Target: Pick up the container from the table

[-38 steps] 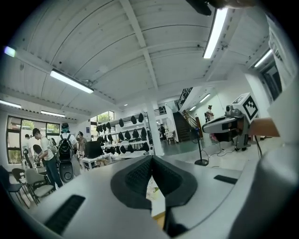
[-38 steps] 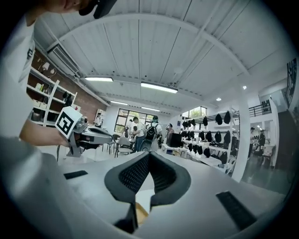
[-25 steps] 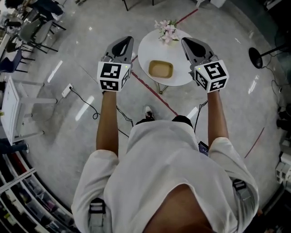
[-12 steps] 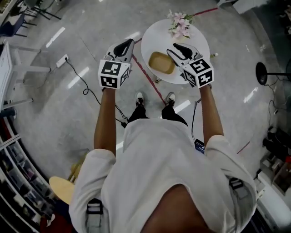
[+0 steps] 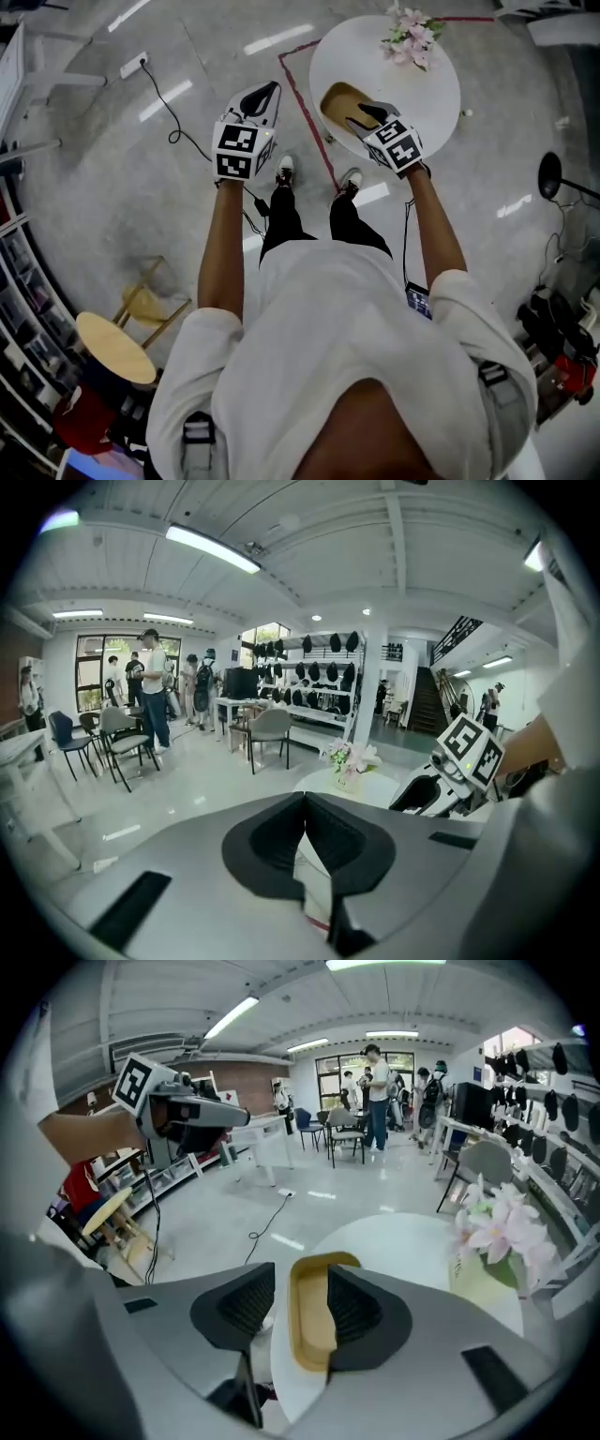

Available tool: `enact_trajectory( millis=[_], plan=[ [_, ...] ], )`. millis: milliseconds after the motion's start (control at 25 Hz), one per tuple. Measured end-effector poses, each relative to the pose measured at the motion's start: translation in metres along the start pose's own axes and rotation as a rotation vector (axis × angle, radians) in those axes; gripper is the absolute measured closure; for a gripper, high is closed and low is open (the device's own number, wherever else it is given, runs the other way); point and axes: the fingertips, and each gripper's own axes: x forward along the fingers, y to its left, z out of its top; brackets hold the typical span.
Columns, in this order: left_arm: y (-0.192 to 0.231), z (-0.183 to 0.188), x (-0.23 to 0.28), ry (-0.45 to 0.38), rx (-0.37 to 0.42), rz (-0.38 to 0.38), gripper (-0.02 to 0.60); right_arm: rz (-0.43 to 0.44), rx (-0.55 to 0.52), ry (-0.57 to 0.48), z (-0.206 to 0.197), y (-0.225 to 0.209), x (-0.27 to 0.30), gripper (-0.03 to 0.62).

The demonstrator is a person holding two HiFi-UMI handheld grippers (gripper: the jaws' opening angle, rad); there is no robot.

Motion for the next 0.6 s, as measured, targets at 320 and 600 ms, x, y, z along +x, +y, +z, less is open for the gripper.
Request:
enact_trajectory(
  millis=[320, 600],
  plan=[
    [0.002, -0.052, -0.004, 0.073, -0.097, 0.029, 0.565, 0.115, -0.088, 0.229, -0.061, 0.02, 0.065, 0.375],
    [0.009, -0.078, -0.006, 0.111, -0.131, 0.022, 0.565, 0.121, -0.206, 0.393, -0.089, 0.02, 0.104, 0.416]
  ],
)
